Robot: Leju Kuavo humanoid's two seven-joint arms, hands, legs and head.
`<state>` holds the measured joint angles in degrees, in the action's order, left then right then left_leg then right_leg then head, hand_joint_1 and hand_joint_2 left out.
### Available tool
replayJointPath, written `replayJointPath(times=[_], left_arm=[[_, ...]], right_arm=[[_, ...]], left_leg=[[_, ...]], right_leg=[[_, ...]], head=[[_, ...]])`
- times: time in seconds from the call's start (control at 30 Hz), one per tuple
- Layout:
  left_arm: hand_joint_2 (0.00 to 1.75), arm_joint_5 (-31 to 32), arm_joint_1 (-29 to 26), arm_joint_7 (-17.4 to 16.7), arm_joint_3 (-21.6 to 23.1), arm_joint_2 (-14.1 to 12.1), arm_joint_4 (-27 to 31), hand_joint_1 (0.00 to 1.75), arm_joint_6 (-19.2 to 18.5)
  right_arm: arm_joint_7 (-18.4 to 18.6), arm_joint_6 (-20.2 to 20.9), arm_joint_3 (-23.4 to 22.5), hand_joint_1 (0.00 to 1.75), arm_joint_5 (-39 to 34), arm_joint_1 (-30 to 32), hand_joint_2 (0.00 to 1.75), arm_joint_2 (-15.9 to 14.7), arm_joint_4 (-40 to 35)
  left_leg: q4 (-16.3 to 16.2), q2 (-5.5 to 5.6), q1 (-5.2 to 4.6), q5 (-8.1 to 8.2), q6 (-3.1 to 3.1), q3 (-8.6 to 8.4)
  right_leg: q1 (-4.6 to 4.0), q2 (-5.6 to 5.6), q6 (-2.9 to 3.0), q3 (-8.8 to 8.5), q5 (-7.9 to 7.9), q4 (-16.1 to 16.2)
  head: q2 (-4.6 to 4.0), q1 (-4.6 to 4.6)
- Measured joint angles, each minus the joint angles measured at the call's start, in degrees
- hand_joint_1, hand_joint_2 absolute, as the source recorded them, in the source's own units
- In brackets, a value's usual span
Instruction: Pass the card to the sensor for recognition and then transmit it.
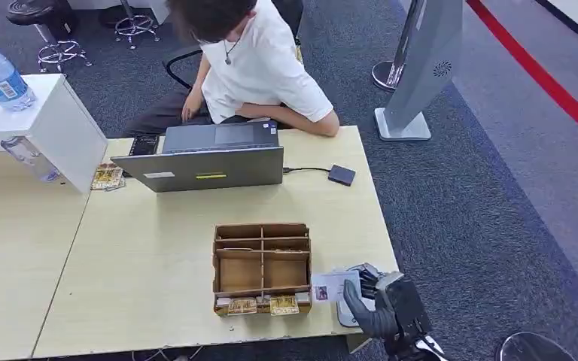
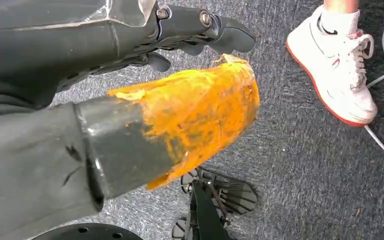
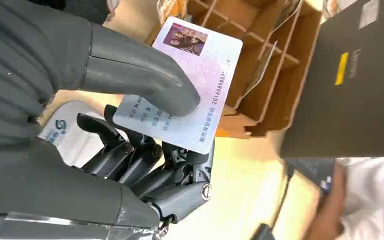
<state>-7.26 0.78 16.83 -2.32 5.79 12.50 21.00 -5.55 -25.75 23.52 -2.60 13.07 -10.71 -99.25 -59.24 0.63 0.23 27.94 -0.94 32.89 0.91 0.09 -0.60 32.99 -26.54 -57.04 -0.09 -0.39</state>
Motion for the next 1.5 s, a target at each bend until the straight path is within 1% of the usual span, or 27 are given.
replayJointPath(times=[0.2,0.4,0.53,0.6,0.73,0.83,1.03,1.2,1.5], left_arm=[[0.0,-0.04,0.0,-0.02,0.0,0.0,0.0,0.0,-0.02],[0.0,-0.26,0.0,-0.11,0.0,-0.02,0.0,0.0,-0.07],[0.0,-0.5,-0.03,-0.09,-0.09,0.0,0.0,0.0,-0.07],[0.0,-0.59,-0.03,-0.09,-0.24,0.0,0.0,0.0,-0.07],[0.0,-0.79,-0.14,0.0,-0.46,0.0,0.0,0.0,-0.07],[0.0,-0.81,-0.24,0.0,-0.48,0.0,0.0,0.0,-0.09],[0.0,-0.83,-0.38,0.0,-0.5,0.0,0.0,0.0,-0.11],[0.0,-0.85,-0.44,0.0,-0.61,0.0,0.0,0.0,-0.26],[0.0,-0.79,-0.53,0.0,-0.77,-0.02,0.0,0.0,-0.52]], right_arm=[[0.33,-0.33,-0.52,1.75,-0.74,-0.1,1.75,0.02,3.16],[1.73,-2.49,-1.0,1.75,2.58,-1.08,1.75,0.24,6.44],[2.47,-2.29,-1.95,1.75,3.83,-2.01,1.75,0.31,7.87],[2.54,-1.62,-2.86,1.75,3.5,-2.48,1.75,0.0,8.5],[2.51,-1.66,-4.79,1.75,4.4,-2.8,1.75,-0.28,8.85],[3.28,-1.66,-5.87,1.75,6.72,-2.8,1.75,-0.28,8.87],[6.05,-2.03,-7.52,1.75,14.27,-2.76,1.75,-0.28,9.24],[8.11,0.16,-8.74,1.75,18.34,-2.67,1.75,-0.2,9.68],[10.89,4.79,-9.38,1.75,20.96,-2.66,1.75,-0.04,10.66]], left_leg=[[0.0,0.0,0.0,0.0,0.0,0.0],[0.0,0.0,-0.01,0.0,0.0,0.0],[0.0,0.0,-0.01,0.0,0.0,0.0],[0.0,0.0,0.0,0.0,0.0,0.0],[0.0,0.0,-0.01,0.0,0.0,0.0],[0.0,0.0,-0.03,0.0,0.0,0.0],[0.0,0.0,-0.03,0.0,0.0,0.0],[0.0,0.0,-0.03,0.0,0.0,0.0],[0.0,0.0,-0.03,0.0,0.0,0.0]], right_leg=[[0.0,0.0,0.0,0.0,0.0,0.0],[0.0,0.0,0.0,0.0,0.0,0.0],[0.0,0.0,0.0,0.0,0.0,0.0],[0.0,0.0,0.0,0.0,0.0,0.0],[0.0,0.0,0.0,-0.01,0.0,0.0],[0.0,0.0,0.0,-0.01,0.0,0.0],[-0.01,0.0,0.0,0.0,0.0,0.0],[-0.01,0.0,0.0,0.0,0.0,0.0],[0.0,0.0,0.0,0.0,0.0,0.0]], head=[[0.0,0.0],[0.0,0.0],[0.0,0.0],[0.0,0.0],[0.0,0.0],[0.0,0.0],[0.0,0.0],[0.0,0.0],[0.0,0.0]])
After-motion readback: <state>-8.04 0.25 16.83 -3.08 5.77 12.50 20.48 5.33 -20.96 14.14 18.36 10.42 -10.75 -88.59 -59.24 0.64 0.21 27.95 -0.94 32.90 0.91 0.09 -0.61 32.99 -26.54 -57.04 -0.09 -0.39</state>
